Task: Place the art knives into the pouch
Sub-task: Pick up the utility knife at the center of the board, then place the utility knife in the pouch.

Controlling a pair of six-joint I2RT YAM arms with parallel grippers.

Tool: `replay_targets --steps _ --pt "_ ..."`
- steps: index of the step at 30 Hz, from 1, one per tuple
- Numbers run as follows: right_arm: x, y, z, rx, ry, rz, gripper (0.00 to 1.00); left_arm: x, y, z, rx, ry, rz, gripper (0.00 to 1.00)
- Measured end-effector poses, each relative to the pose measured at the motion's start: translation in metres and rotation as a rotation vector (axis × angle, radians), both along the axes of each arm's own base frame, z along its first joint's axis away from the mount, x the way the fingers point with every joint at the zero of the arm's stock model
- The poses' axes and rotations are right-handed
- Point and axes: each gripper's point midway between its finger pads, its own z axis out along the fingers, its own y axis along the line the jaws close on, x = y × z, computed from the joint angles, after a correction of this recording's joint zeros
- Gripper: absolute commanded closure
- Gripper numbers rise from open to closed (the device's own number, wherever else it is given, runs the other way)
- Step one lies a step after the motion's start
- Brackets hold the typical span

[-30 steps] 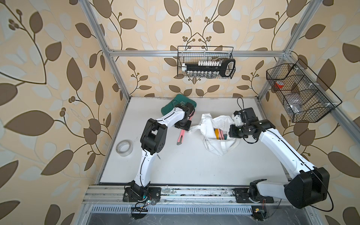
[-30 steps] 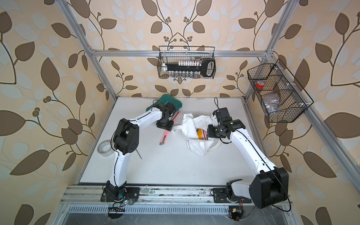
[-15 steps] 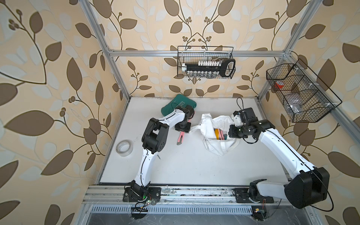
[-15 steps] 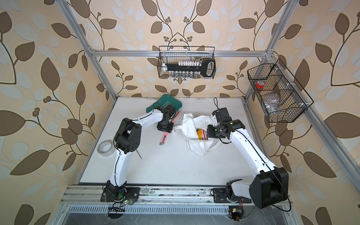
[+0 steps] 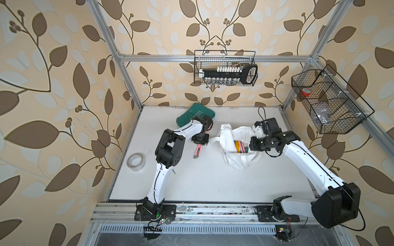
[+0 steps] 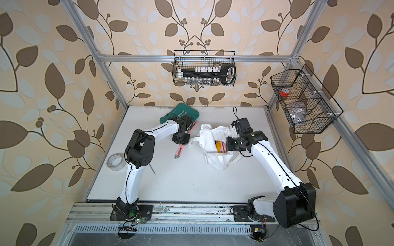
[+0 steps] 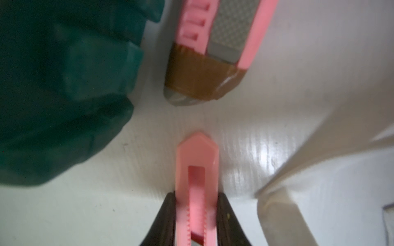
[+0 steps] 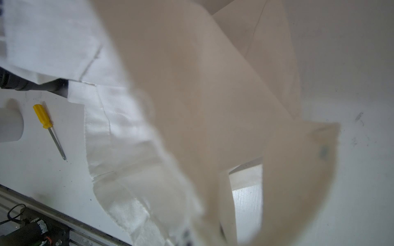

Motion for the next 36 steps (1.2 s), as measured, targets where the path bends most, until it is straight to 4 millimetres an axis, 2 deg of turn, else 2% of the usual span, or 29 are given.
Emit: replay_targets --steps 3,6,9,12,15,17,20,22,30,36 --pt "0.0 0.0 0.0 0.0 0.0 0.0 1.0 -0.003 0.005 0.003 0.018 -0.002 0.002 0.74" --pt "0.0 0.001 -0.001 -0.001 0.003 0.001 1.0 -0.006 0.01 0.017 0.03 -0.016 0.004 0.74" --pt "0.001 0.002 -0.003 -0.002 0.008 0.006 1.0 -0.005 0.012 0.05 0.014 -0.075 0.005 0.74" --pt "0.001 0.004 -0.005 -0.004 0.012 0.011 1.0 -0.005 0.014 0.093 -0.006 -0.16 0.004 0.74" --pt "0.002 0.004 -0.007 -0.005 0.017 0.012 1.0 -0.006 0.008 0.137 -0.031 -0.249 -0.015 0.73" --pt "0.002 0.005 -0.008 -0.006 0.019 0.012 1.0 -0.009 -0.004 0.164 -0.058 -0.304 -0.047 0.72" --pt "0.002 0.004 -0.009 -0.01 0.022 0.012 1.0 -0.018 -0.029 0.192 -0.105 -0.362 -0.109 0.71" --pt "0.002 0.004 -0.01 -0.011 0.026 0.011 1.0 -0.027 -0.048 0.203 -0.134 -0.384 -0.159 0.71" --pt "0.003 0.005 -0.013 -0.014 0.036 0.014 1.0 -0.067 -0.138 0.226 -0.356 -0.413 -0.362 0.72" --pt "0.002 0.007 -0.013 -0.016 0.036 0.021 1.0 -0.068 -0.184 0.242 -0.53 -0.461 -0.439 0.72"
